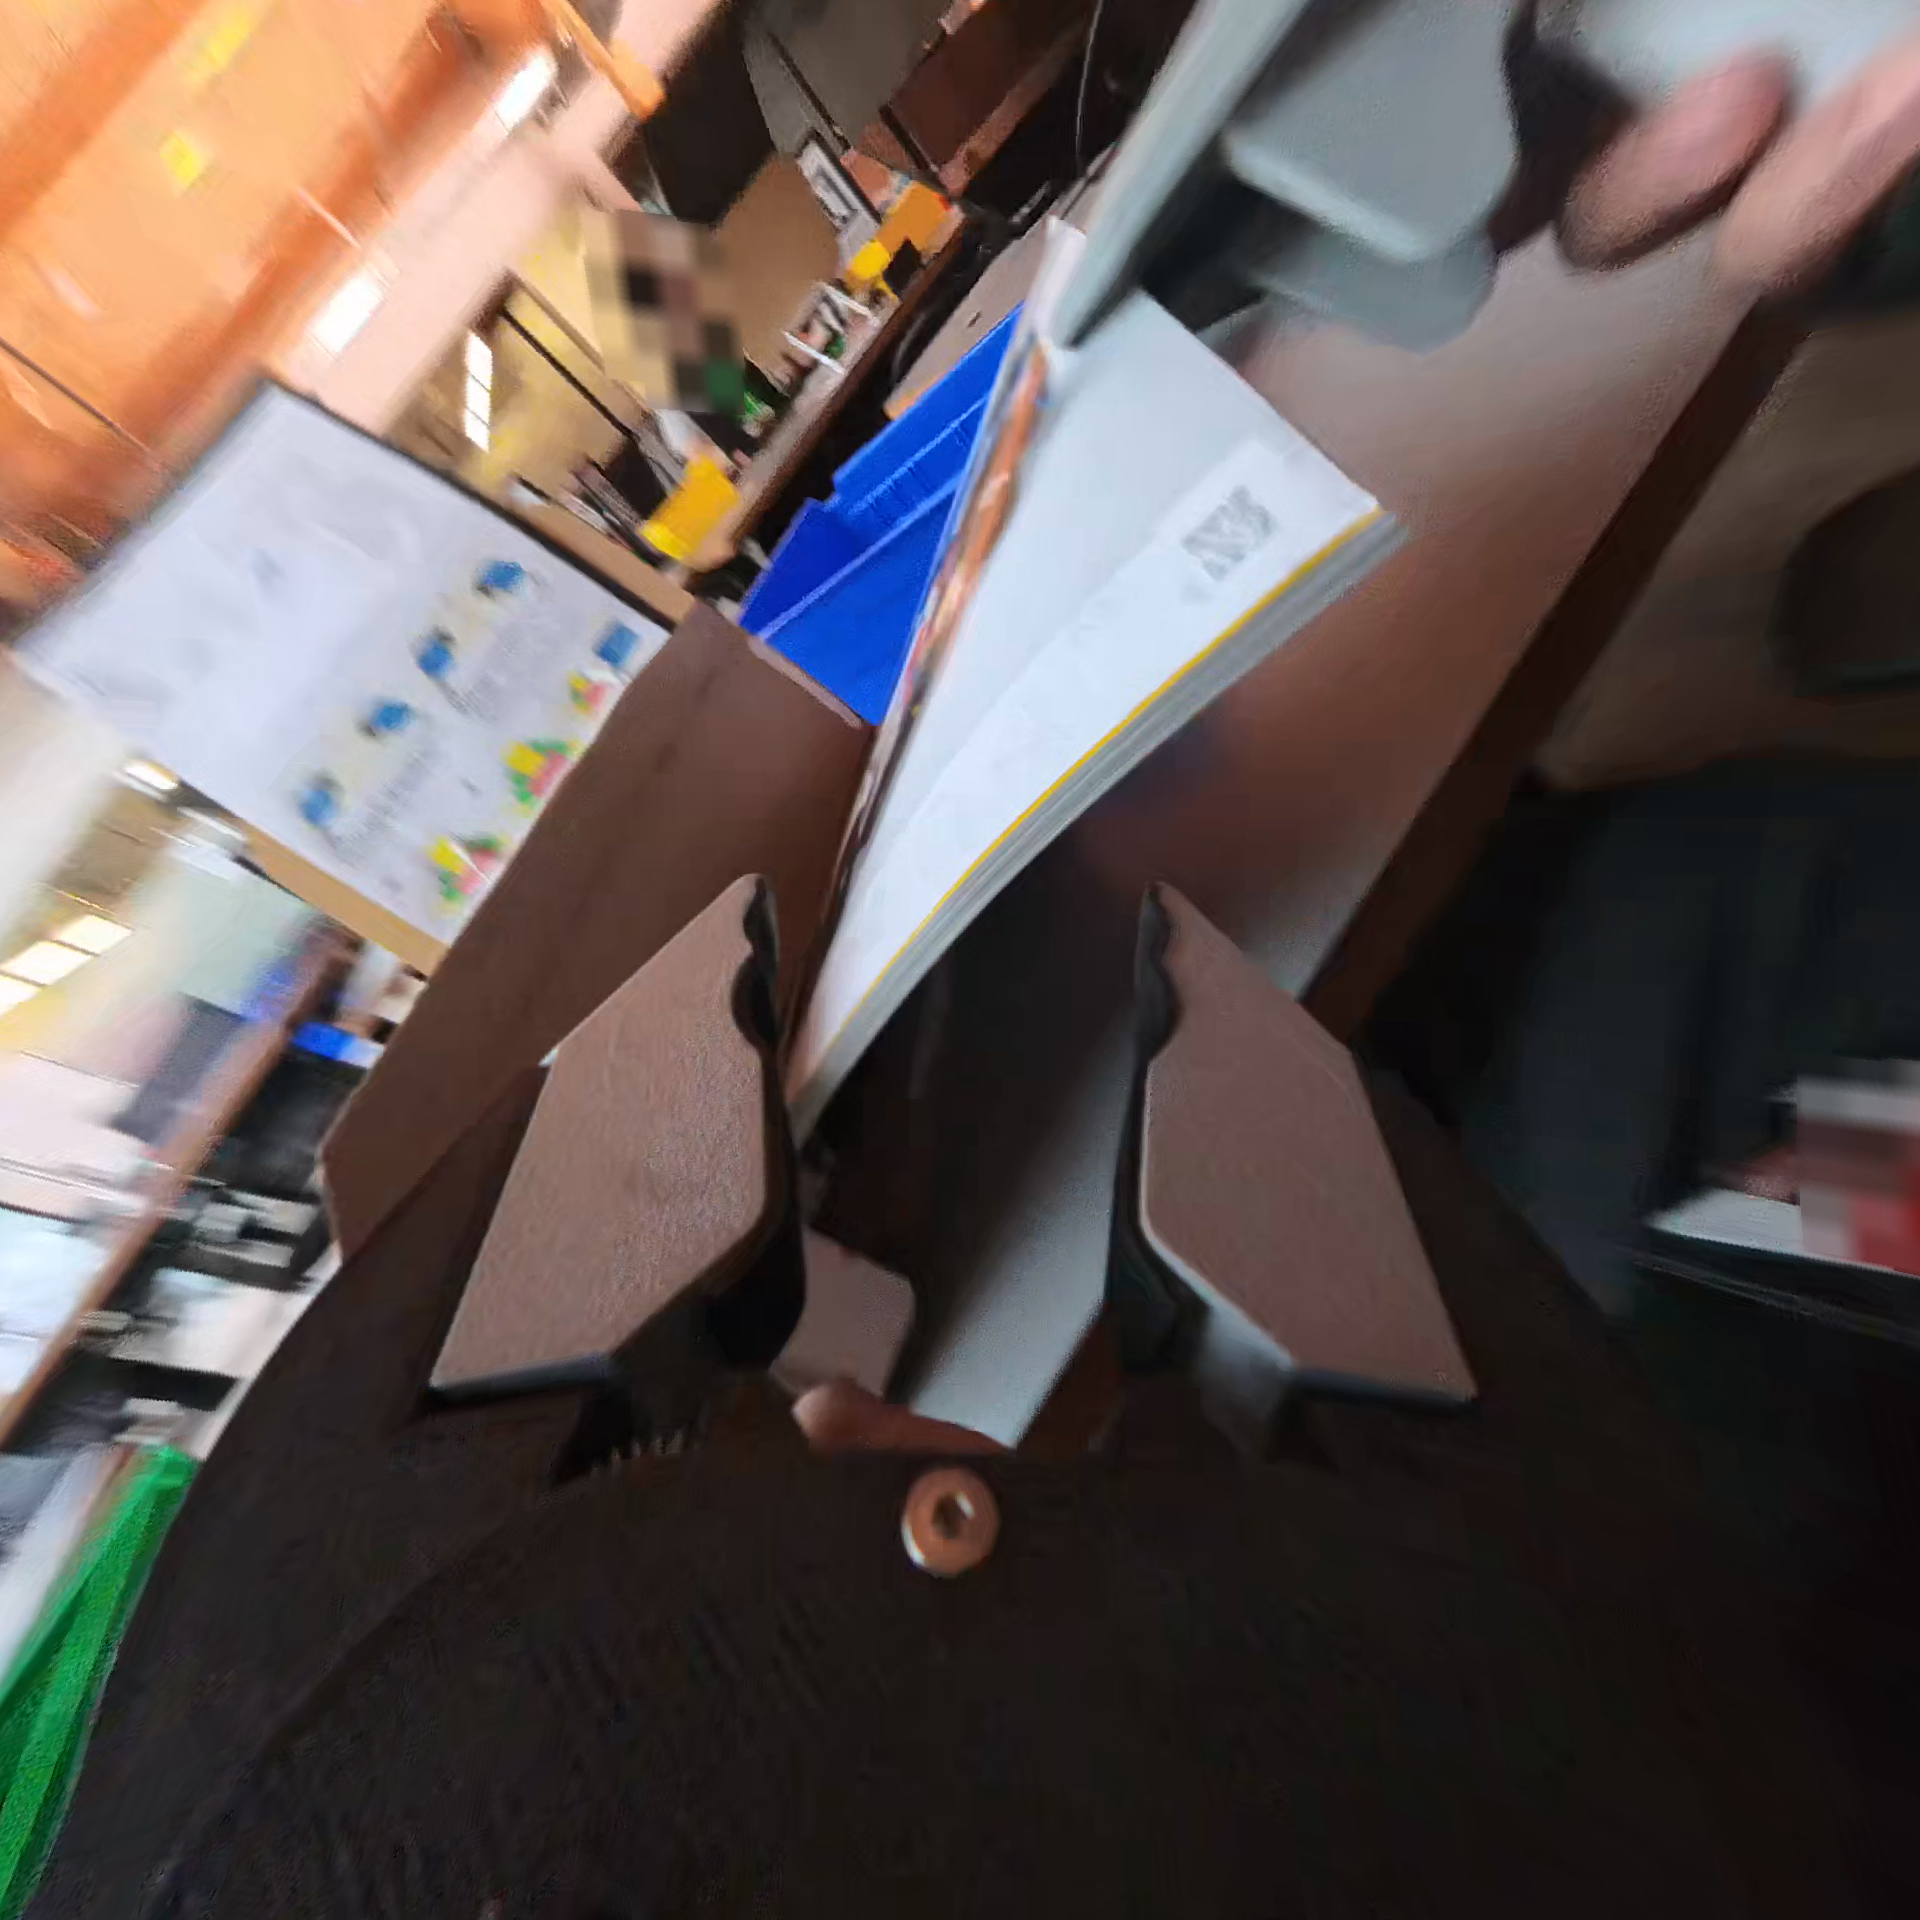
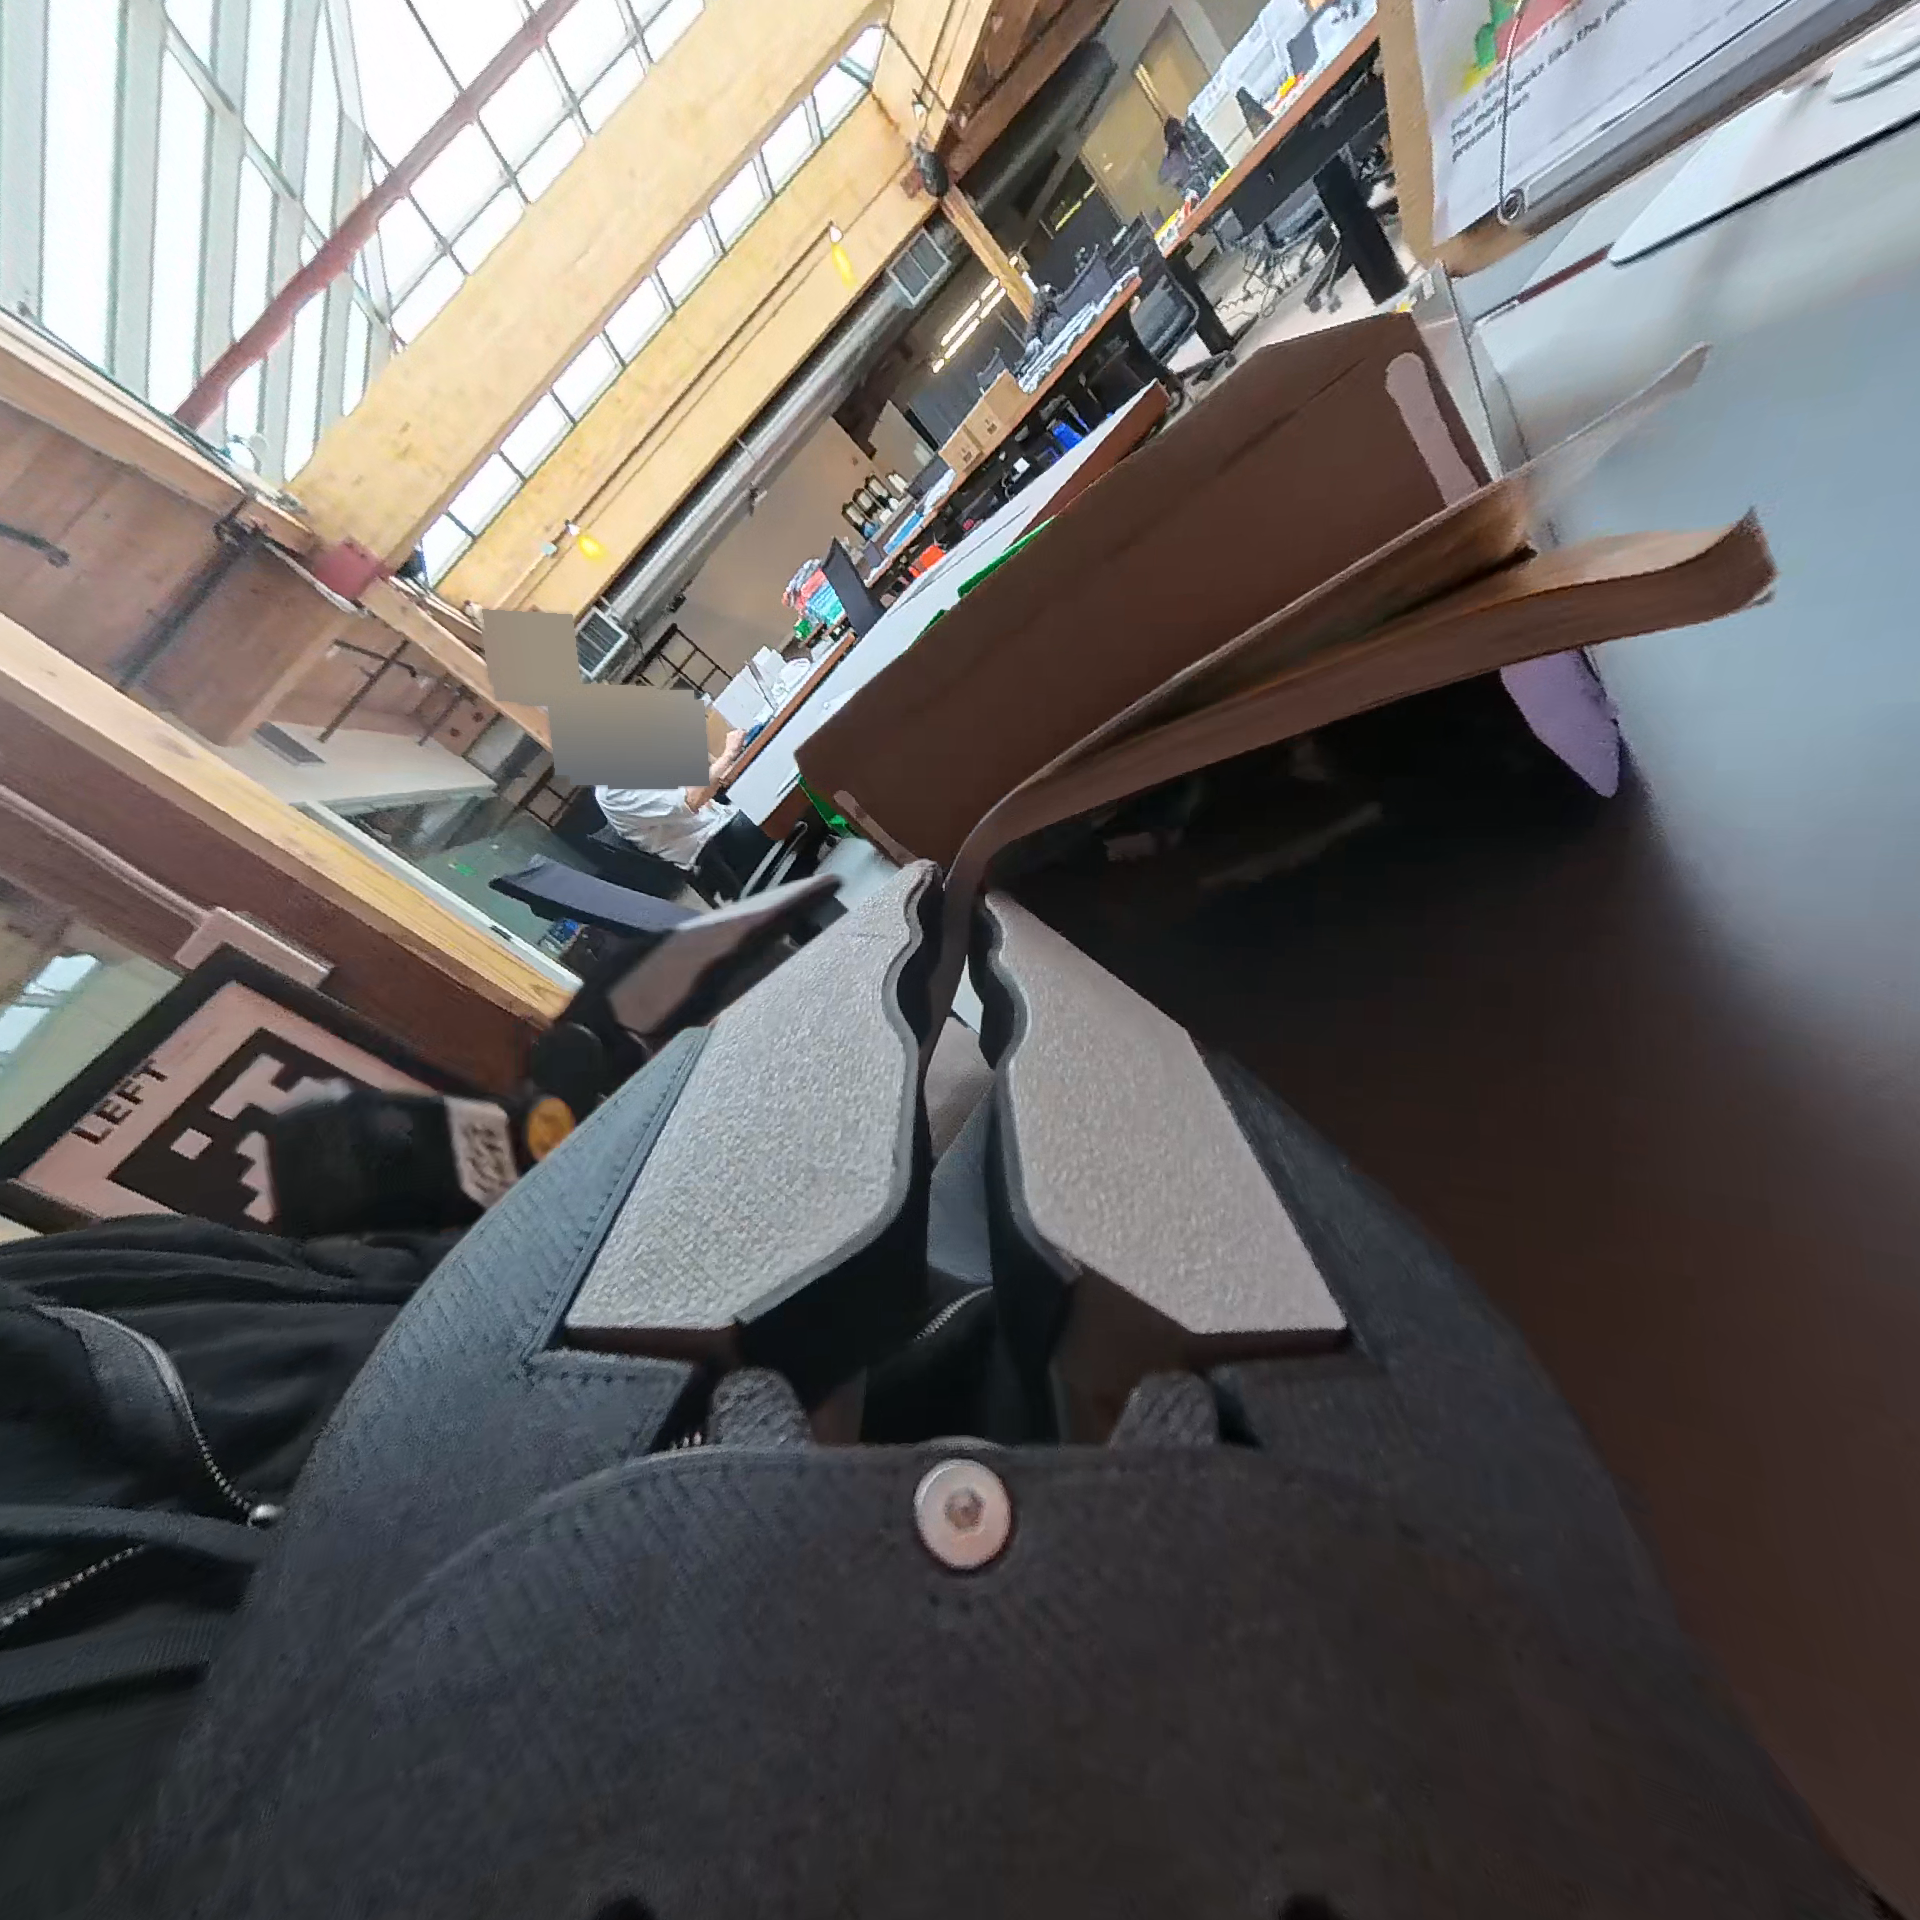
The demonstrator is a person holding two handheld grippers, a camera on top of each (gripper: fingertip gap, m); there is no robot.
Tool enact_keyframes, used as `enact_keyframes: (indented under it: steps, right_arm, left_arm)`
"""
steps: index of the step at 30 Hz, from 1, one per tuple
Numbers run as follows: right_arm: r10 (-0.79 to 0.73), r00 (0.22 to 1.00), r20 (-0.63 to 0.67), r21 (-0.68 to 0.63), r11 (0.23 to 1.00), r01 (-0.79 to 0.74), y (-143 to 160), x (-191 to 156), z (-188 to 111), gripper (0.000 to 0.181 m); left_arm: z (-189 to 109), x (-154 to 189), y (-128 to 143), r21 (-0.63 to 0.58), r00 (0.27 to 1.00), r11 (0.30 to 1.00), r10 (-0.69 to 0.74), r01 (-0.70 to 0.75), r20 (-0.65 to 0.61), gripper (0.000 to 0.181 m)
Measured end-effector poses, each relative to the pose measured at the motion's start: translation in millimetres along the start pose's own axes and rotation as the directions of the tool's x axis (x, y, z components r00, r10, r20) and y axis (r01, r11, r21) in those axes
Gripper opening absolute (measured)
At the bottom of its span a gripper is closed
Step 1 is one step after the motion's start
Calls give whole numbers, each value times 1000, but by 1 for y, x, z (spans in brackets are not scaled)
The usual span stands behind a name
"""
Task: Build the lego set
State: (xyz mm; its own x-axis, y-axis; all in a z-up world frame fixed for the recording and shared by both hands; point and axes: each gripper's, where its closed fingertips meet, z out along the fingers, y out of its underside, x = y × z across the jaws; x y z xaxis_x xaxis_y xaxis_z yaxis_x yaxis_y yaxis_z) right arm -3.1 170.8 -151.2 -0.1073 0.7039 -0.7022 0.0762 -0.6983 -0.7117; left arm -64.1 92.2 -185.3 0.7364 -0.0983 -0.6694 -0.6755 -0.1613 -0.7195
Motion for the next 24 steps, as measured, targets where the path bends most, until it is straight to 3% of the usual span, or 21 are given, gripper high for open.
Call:
enact_keyframes:
  steps: [3,6,10,12,14,15,16,17,18,21,24]
  right_arm:
    - [-3,1000,-5,-4,1000,3,1,-2,1,1]
    - [-70,998,0,-10,997,70,7,-6,2,4]
    - [-82,982,172,-40,995,91,13,-2,-15,18]
    - [-140,972,191,5,990,142,5,9,-34,22]
    - [-218,958,184,44,976,214,-3,22,-50,24]
    - [-257,953,163,28,966,256,-2,31,-54,24]
    - [-297,948,114,-3,954,299,-1,43,-55,41]
    - [-334,941,61,-39,941,337,0,55,-53,47]
    - [-357,934,25,-77,931,358,3,64,-50,43]
    - [-349,937,18,-136,928,348,9,73,-32,46]
    - [-347,937,28,-164,923,347,11,74,-8,49]
  left_arm:
    - [40,4,10,-35,974,980,199,-197,109,66]
    - [54,-10,2,38,935,955,279,-293,217,4]
    - [53,-11,-2,136,959,960,221,-246,177,3]
    - [43,-11,-12,237,971,948,179,-214,158,4]
    - [33,-20,-21,311,992,946,56,-88,112,4]
    - [28,-28,-27,355,997,935,-18,-11,76,4]
    - [24,-39,-31,381,995,923,-83,52,64,3]
    - [22,-49,-35,390,988,913,-146,119,42,2]
    - [21,-58,-40,402,975,892,-223,207,-7,2]
    - [18,-80,-56,445,900,785,-407,431,-155,2]
    - [22,-99,-67,453,765,620,-562,641,-314,3]
